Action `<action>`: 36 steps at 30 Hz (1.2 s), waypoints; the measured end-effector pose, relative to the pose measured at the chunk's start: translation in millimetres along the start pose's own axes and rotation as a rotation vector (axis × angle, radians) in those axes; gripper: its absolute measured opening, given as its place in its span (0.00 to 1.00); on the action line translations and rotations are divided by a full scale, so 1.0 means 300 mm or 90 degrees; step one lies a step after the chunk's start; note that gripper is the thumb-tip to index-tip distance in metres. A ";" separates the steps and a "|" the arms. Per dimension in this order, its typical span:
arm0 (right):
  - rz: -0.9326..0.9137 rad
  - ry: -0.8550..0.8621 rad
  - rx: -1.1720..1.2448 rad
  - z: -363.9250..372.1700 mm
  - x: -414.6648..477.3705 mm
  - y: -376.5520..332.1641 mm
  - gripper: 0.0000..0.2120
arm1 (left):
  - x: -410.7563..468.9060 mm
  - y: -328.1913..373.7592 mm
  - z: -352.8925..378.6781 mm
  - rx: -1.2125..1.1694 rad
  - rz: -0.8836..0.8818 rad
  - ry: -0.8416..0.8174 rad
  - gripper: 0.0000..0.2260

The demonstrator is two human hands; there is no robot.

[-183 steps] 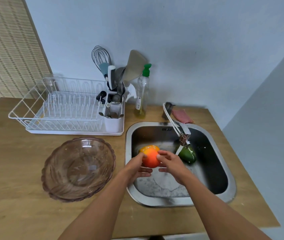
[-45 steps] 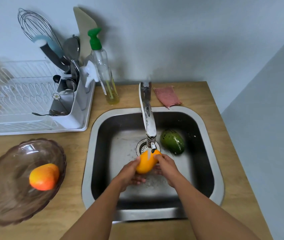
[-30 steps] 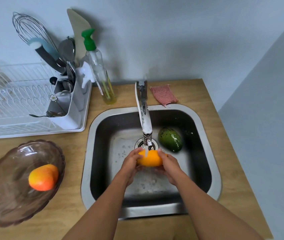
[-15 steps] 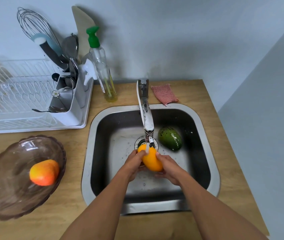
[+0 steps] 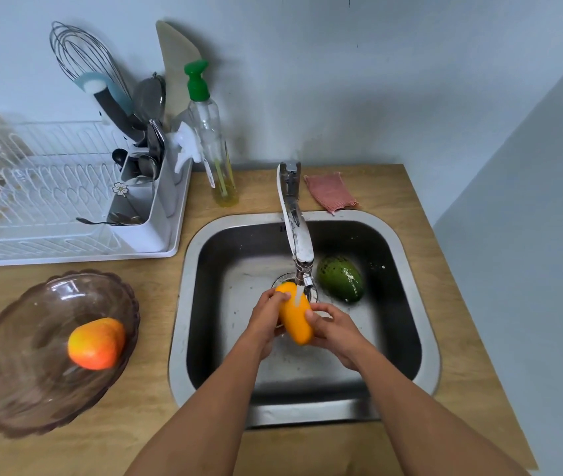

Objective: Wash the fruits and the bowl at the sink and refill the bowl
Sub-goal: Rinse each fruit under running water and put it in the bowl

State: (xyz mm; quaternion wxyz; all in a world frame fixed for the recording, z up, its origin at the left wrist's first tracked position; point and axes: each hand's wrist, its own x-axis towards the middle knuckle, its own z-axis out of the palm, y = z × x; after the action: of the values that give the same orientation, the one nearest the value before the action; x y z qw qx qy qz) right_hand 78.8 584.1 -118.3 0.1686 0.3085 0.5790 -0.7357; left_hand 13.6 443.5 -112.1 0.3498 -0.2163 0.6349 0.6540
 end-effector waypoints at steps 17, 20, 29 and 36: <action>0.028 0.073 0.024 0.109 -0.088 0.005 0.14 | -0.074 0.059 -0.101 0.032 0.070 -0.066 0.27; 0.082 0.074 0.055 0.176 -0.117 0.006 0.21 | -0.093 0.053 -0.131 0.080 0.124 -0.081 0.24; -0.023 0.112 0.005 0.331 -0.184 0.057 0.22 | -0.111 0.046 -0.246 0.150 0.132 -0.028 0.24; -0.274 0.230 -0.300 0.379 -0.213 0.083 0.23 | -0.146 0.041 -0.310 0.110 0.130 -0.017 0.25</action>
State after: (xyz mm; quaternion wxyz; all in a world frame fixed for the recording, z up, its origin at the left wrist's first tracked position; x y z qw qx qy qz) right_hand 112.6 461.7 -79.5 -0.0287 0.2570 0.8049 -0.5342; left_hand 18.4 344.9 -81.2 0.3071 -0.1110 0.7031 0.6316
